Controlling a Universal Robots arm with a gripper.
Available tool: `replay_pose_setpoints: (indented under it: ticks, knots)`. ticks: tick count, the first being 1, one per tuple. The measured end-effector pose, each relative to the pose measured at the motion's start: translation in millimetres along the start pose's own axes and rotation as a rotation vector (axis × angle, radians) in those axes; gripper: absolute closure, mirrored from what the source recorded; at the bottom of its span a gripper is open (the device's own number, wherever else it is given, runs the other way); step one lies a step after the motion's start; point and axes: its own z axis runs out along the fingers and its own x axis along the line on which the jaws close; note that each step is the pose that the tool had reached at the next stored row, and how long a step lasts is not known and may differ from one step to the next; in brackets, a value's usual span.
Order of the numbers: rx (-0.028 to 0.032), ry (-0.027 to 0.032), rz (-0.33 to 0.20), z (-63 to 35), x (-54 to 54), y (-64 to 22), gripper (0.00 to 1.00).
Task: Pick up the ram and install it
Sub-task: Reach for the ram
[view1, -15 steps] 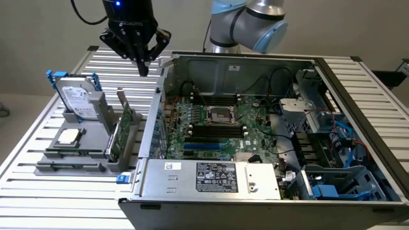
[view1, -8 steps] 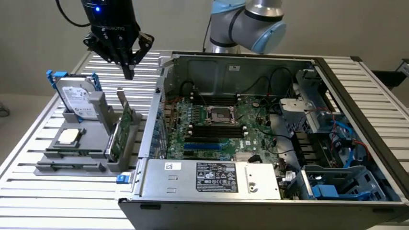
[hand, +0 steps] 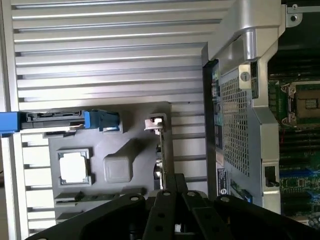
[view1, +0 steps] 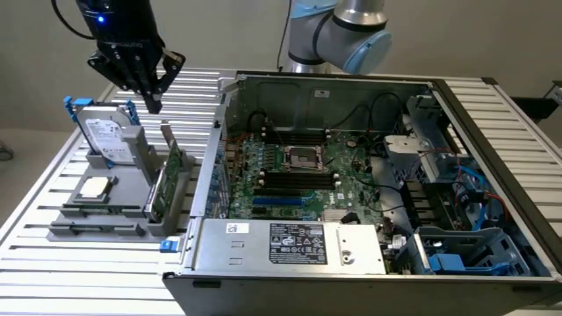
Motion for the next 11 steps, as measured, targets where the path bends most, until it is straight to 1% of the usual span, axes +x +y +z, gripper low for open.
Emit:
replay_pose_setpoints:
  ticks: [6,11]
  knots:
    - [0.0001,0.0001,0.0,-0.4,26.5,-9.9,0.89]
    - [0.0,0.0003,0.0,1.1,47.4,-20.5,0.89]
